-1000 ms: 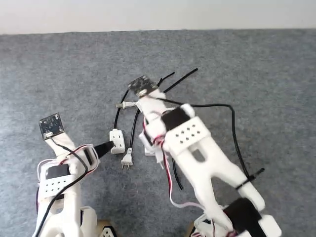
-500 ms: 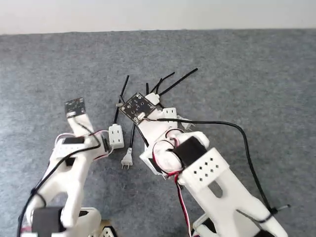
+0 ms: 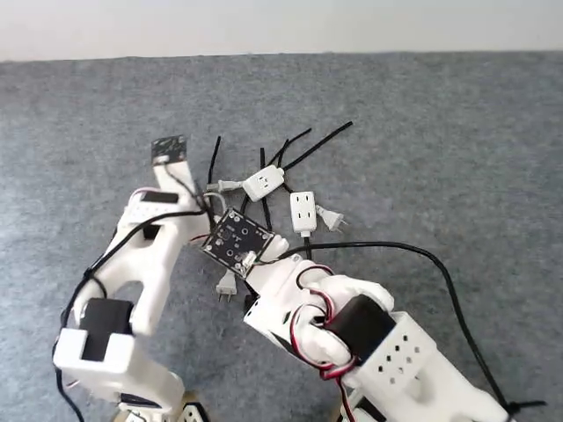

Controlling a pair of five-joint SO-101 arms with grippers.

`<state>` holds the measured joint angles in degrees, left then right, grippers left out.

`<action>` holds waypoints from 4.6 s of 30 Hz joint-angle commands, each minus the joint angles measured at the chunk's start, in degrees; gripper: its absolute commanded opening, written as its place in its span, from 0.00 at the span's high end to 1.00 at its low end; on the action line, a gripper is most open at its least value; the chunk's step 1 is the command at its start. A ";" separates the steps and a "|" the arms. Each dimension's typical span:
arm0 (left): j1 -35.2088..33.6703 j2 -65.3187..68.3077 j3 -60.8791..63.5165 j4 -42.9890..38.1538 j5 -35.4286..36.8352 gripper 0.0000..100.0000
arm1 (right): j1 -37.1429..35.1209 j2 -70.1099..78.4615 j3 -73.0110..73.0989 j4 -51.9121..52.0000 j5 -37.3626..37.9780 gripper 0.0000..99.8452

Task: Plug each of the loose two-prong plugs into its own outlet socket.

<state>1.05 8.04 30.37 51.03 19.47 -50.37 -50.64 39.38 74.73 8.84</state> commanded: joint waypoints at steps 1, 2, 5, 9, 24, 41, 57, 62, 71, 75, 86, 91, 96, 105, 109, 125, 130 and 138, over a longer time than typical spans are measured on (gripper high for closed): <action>3.25 0.00 -7.52 5.54 0.44 0.92 | -0.57 -0.57 -0.53 -1.10 0.62 0.99; 4.04 0.00 -9.01 7.30 0.44 0.92 | -0.57 0.22 -0.53 -1.45 0.70 0.99; 5.80 0.00 -13.14 12.57 0.44 0.92 | -0.48 3.56 -0.44 -2.33 1.67 0.99; 5.98 -0.09 -17.80 18.02 0.35 0.92 | -0.48 7.25 -0.44 -3.56 1.76 0.99; 13.71 -25.76 -6.64 23.74 -2.90 0.92 | 4.79 9.36 -0.53 -6.73 3.08 0.99; 2.46 -45.45 18.42 6.42 -2.73 0.92 | 5.23 9.27 -0.53 -7.08 0.00 0.99; -13.71 -45.89 38.64 -19.52 -2.64 0.92 | 14.11 9.63 1.32 -17.27 -6.15 0.99; -15.91 -45.89 42.24 -25.32 -2.73 0.92 | 16.40 17.19 -0.35 -20.62 -9.14 0.99; -16.18 -45.89 42.59 -26.55 -2.64 0.92 | 17.89 31.08 -8.09 -22.55 -11.25 0.99; -16.18 -45.89 42.59 -26.55 -2.73 0.92 | 17.89 31.16 -8.09 -25.01 -11.25 0.99; -16.18 -45.63 42.59 -26.55 -2.90 0.92 | 21.05 31.60 -8.35 -27.56 -10.90 0.99; -16.18 -45.63 42.59 -26.55 -2.90 0.92 | 20.88 31.60 -8.35 -27.56 -10.81 0.99; -16.18 -45.54 42.59 -26.55 -2.90 0.92 | 20.79 31.69 -8.09 -28.88 -10.81 0.99; -16.18 -45.54 42.68 -26.55 -2.90 0.92 | 20.62 34.24 -8.09 -29.14 -10.99 0.99; -16.18 -45.89 43.21 -26.64 -2.90 0.92 | 20.35 37.67 -8.44 -30.02 -10.99 0.99; -16.09 -45.89 43.47 -26.64 -2.90 0.92 | 17.98 38.02 -7.03 -27.91 -11.25 0.99; -16.09 -45.80 43.47 -26.64 -2.90 0.92 | 17.54 38.11 -3.96 -27.74 -11.25 0.99; -16.09 -45.63 43.47 -26.64 -2.90 0.92 | 17.54 38.46 -2.11 -28.00 -10.99 0.99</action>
<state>-14.77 -36.44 74.24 25.80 16.84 -32.18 -12.66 36.04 45.98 -2.07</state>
